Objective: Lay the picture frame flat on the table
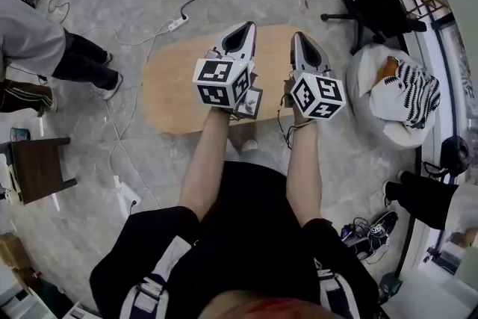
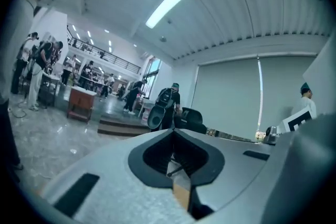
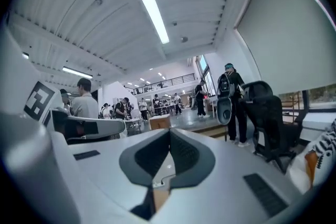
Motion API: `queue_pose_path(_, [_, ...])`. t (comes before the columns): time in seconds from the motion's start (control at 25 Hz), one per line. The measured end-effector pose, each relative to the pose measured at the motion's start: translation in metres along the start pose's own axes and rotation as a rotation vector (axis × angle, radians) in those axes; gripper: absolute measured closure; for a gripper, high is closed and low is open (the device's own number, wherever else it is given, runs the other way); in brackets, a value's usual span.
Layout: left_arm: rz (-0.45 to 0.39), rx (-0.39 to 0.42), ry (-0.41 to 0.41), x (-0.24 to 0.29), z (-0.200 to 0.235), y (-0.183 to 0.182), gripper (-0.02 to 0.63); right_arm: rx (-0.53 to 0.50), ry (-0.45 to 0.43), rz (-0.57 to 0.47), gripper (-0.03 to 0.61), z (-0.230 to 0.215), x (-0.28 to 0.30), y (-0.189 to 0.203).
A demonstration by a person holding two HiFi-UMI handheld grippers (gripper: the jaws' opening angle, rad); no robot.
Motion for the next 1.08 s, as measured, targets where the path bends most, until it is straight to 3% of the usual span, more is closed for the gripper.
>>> queue_pose_path(0.24, [-0.089, 0.061, 0.004, -0.013, -0.034, -0.037, 0.606, -0.043, 0.016, -0.103, 0.568, 0.010, -0.019, -0.047])
queue_pose_path(0.52, [-0.150, 0.073, 0.014, -0.019, -0.042, -0.053, 0.606, -0.085, 0.023, -0.142, 0.568, 0.009, -0.026, -0.064])
queue_pose_path(1.08, [-0.156, 0.122, -0.036, -0.020, -0.038, -0.047, 0.606, -0.116, 0.010, -0.126, 0.568, 0.000, -0.027, -0.065])
Point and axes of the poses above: the fingertips, and each gripper's own axes: x forward along the fingers, z to its left, y out of its underside, the point moved 7 cm from there along -x, backward along the fingers, and after that the axes turned 5 degrees about -x, right-handed, at the moved point
